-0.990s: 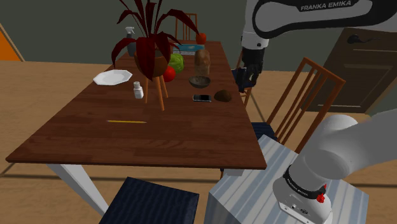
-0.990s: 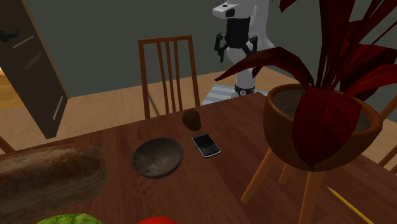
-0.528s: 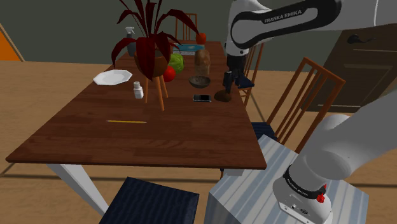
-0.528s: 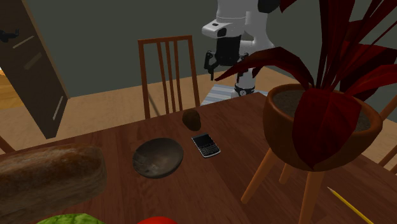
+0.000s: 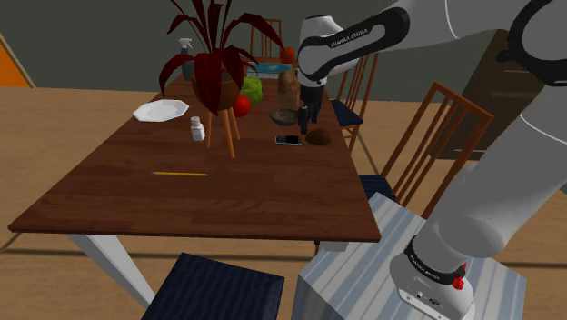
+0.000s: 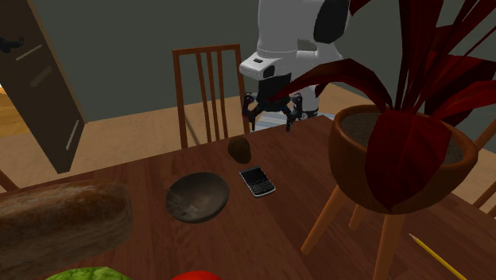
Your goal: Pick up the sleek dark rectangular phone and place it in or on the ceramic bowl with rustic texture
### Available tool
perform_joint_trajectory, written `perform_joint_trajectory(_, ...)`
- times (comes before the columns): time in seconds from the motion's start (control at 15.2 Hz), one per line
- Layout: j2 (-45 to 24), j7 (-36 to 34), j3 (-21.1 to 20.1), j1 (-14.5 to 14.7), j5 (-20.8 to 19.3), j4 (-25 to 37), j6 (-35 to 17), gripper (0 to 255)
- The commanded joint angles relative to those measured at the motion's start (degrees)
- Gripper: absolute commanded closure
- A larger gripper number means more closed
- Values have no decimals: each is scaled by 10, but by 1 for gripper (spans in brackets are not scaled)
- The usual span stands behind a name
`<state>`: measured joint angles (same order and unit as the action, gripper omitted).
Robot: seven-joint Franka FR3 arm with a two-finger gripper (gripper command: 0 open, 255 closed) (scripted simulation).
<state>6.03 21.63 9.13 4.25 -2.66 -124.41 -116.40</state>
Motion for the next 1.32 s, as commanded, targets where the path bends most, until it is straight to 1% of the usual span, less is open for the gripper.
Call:
perform_joint_trajectory(0.0,-46,28,2,3,8,30,-20,0)
perform_joint_trajectory(0.33,-154,89,-4,4,30,120,-45,0)
perform_joint_trajectory(0.53,-218,122,-12,2,41,182,-52,0)
perform_joint_trajectory(0.59,-230,128,-14,2,42,195,-52,0)
perform_joint_trajectory(1.06,-255,131,-16,0,46,173,-99,0)
perform_joint_trajectory(1.25,-257,131,-16,0,47,172,-102,0)
